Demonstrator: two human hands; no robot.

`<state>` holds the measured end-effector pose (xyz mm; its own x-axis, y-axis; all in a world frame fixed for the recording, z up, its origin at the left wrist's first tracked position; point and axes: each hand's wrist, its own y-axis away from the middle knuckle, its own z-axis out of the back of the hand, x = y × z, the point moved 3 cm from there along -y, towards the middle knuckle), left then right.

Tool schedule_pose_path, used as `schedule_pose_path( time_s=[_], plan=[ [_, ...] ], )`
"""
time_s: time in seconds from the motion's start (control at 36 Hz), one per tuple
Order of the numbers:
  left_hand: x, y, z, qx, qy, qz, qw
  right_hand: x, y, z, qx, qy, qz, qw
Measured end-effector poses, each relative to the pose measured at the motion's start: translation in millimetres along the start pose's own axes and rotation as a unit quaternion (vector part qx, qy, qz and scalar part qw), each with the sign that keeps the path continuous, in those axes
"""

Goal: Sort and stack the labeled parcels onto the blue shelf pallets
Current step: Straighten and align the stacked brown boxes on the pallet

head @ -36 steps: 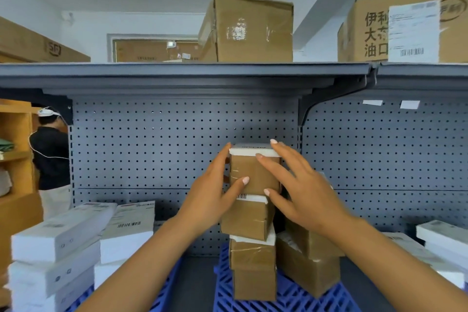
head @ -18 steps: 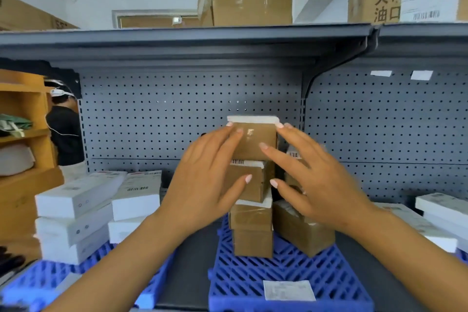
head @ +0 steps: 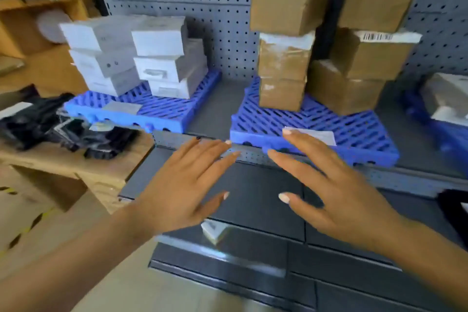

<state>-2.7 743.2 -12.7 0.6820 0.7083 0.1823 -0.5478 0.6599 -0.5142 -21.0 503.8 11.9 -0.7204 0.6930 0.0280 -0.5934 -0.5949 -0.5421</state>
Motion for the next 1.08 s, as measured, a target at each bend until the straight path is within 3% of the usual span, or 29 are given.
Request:
schedule_pose_path(
  time_s=[0.28,0.47,0.72,1.08],
  plan=[
    [-8,121,-78,0.145,0.082,0.061,0.984,61,56,-130,0.141,-0.04,-0.03,0.989],
    [37,177,-112,0.278,0.081,0.042,0.956,107,55,-211,0.212,-0.016,-0.145,0.966],
    [114,234,-136,0.28,0.09,-0.03,0.955,167,15,-304,0.292,-0.005,-0.277,0.916],
    [135,274,-193,0.396,0.087,-0.062,0.912,189,32,-359,0.357,0.065,-0.36,0.859]
  ],
)
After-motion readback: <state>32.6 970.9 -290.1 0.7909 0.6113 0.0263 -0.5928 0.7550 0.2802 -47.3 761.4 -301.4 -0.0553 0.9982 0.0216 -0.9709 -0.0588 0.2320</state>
